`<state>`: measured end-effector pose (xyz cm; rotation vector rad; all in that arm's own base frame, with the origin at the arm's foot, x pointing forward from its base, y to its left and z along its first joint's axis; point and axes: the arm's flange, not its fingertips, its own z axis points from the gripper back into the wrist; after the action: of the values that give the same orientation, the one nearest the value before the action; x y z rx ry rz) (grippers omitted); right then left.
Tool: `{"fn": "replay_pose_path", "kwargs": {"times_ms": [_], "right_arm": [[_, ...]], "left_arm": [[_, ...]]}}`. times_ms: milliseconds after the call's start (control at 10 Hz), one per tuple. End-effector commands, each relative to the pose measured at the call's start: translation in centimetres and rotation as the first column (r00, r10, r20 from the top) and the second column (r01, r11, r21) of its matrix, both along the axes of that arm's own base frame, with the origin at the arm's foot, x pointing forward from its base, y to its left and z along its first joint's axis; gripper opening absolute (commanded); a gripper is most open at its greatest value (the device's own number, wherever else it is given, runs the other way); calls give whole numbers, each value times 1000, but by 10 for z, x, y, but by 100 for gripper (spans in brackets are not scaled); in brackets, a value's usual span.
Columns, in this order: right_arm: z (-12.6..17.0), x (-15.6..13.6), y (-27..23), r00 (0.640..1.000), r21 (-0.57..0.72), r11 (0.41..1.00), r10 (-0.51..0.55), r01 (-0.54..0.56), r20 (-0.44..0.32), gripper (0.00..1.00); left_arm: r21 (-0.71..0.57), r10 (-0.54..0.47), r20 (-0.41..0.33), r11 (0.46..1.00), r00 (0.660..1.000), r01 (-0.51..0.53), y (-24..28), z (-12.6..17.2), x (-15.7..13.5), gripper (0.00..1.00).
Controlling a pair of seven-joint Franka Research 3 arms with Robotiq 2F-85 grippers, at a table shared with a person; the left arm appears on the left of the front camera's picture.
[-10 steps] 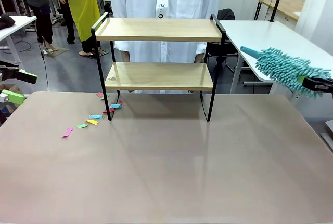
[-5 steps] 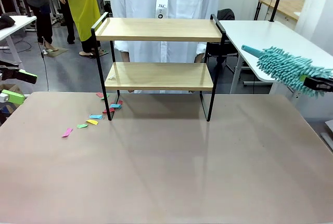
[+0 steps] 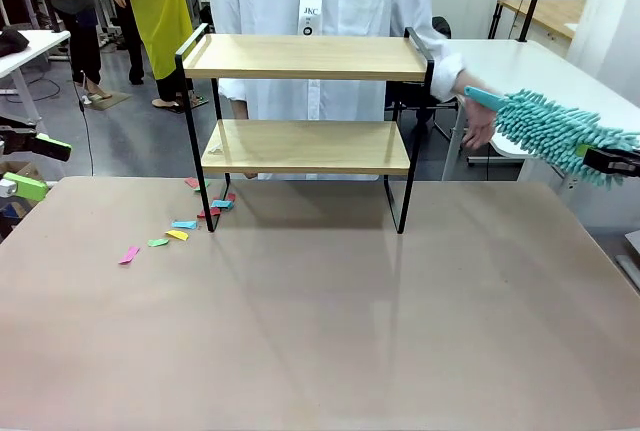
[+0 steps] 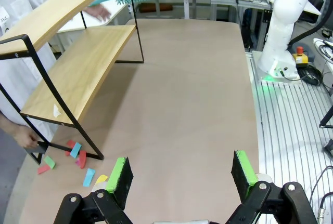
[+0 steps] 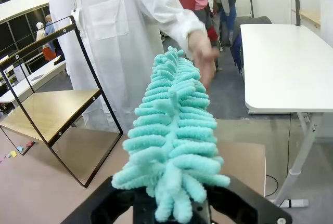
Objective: Clean the shelf.
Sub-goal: Hand the Duster back to the human.
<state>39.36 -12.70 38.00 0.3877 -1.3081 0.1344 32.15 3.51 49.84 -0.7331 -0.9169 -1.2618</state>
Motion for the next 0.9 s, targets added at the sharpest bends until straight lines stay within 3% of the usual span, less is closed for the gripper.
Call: {"fn": "replay_pose_path", "kwargs": {"times_ms": [0, 800], "right_arm": [[4, 0, 0, 1000, -1, 1000, -4, 4, 1, 17], [4, 0, 0, 1000, -1, 1000, -4, 4, 1, 17]], "left_arm": [[-21, -3, 19, 1000, 1000, 4, -1, 0, 2, 100], [-21, -3, 19, 1000, 1000, 4, -1, 0, 2, 100]]}}
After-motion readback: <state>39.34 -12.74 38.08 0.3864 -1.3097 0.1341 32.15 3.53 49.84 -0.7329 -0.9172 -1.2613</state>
